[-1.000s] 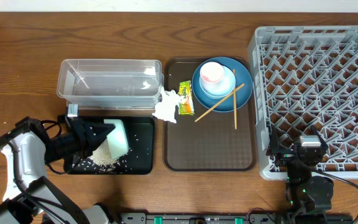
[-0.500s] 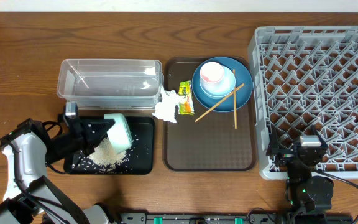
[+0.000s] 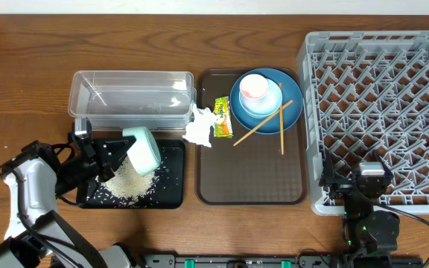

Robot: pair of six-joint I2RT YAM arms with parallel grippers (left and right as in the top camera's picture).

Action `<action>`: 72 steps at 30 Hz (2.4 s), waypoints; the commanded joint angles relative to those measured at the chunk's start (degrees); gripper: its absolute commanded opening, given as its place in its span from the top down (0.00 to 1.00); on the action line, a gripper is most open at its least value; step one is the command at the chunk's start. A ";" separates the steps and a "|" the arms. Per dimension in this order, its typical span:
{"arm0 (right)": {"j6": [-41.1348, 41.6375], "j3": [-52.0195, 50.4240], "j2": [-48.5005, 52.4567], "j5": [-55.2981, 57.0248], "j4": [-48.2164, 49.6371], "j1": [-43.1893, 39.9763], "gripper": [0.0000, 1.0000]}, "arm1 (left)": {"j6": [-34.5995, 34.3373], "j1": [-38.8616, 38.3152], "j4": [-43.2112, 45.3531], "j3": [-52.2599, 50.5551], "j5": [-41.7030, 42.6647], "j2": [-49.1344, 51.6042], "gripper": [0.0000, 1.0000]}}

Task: Sort waste into correct bins and load items into the dishwasher rack
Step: 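Tilt the bowl with the left gripper to pour rice onto the black tray, then carry the empty bowl back and set it on the brown tray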

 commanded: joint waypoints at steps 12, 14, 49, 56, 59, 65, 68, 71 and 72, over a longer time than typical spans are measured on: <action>0.94 -0.04 -0.11 -0.22 -0.26 0.57 0.01 | 1.84 -0.92 -4.85 -0.85 1.81 0.20 0.94; 0.94 -0.04 -0.11 -0.22 -0.26 0.57 0.01 | 1.73 -0.66 -0.72 -0.85 1.81 0.24 0.94; 0.94 -0.04 -0.11 -0.22 -0.26 0.57 0.01 | -5.95 -18.95 1.97 5.22 -8.59 -4.44 0.94; 0.94 -0.04 -0.11 -0.24 -0.26 0.57 0.01 | -30.27 -28.46 16.70 5.38 -27.91 -10.03 0.94; 0.92 -0.04 -0.11 -0.22 -0.26 0.57 0.01 | -37.66 -34.91 22.29 5.38 -34.88 -12.39 0.94; 0.94 -0.04 -0.11 -0.22 -0.26 0.57 0.01 | -47.76 -52.17 30.12 5.38 -51.78 -14.32 0.94; 0.94 -0.04 -0.11 -0.24 -0.26 0.57 0.01 | -51.41 -61.59 31.69 5.38 -61.90 -13.70 0.94; 0.94 -0.04 -0.11 -0.22 -0.26 0.57 0.01 | -54.82 -70.97 32.81 5.35 -72.00 -12.50 0.94; 0.94 -0.04 -0.11 -0.22 -0.26 0.57 0.01 | -55.71 -73.50 33.11 5.35 -74.95 -11.98 0.94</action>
